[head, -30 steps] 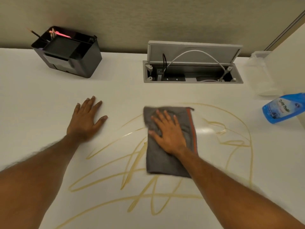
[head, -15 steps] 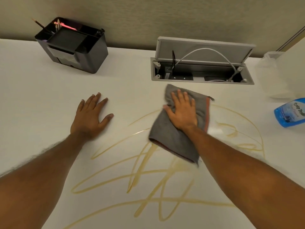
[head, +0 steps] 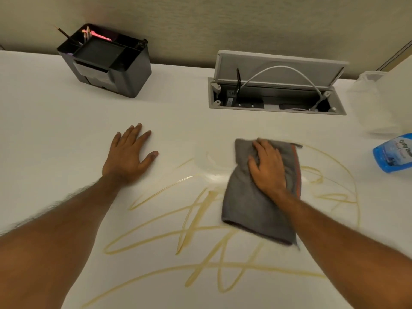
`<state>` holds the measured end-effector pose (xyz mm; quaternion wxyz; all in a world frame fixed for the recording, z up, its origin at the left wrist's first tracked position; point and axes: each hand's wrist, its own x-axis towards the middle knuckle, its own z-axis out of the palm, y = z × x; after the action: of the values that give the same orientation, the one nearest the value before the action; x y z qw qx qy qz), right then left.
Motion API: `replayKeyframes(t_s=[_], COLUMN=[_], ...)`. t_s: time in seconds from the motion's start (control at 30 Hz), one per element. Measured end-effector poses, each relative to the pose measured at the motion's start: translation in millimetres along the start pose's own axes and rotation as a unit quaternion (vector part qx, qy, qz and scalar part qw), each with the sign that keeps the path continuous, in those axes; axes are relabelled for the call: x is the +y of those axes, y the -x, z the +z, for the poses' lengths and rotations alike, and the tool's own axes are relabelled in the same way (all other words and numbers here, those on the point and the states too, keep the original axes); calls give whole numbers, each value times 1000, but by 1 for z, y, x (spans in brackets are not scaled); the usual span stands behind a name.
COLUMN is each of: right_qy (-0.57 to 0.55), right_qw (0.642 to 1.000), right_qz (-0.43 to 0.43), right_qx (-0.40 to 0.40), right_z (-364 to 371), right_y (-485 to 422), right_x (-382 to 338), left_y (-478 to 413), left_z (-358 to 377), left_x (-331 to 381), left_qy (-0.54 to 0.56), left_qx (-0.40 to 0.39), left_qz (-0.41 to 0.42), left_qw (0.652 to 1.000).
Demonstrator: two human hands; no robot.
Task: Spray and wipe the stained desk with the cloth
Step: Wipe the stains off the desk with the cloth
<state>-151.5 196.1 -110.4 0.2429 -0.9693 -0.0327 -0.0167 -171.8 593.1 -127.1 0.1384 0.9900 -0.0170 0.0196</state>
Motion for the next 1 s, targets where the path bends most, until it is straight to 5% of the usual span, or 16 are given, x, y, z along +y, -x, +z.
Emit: replayKeyframes(t_s=[0.17, 0.4, 0.57, 0.77, 1.0], right_qy=[157, 146, 138, 167, 147], right_qw=[984, 953, 981, 980, 942], right_qz=[-32, -221, -78, 7, -247], right_qx=[-76, -149, -111, -107, -172], right_z=[39, 40, 7, 41, 65], right_y=[-51, 55, 60, -25, 33], right_x=[-55, -64, -9, -65, -113], left_y=[-1, 0, 35, 51, 56], left_z=[1, -9, -22, -15, -19], left_x=[0, 2, -30, -36, -32], left_qy=[-3, 27, 27, 13, 4], left_qx=[-5, -47, -40, -1, -11], left_qz=[-2, 5, 39, 33, 13], left_qw=[1000, 999, 998, 999, 1000])
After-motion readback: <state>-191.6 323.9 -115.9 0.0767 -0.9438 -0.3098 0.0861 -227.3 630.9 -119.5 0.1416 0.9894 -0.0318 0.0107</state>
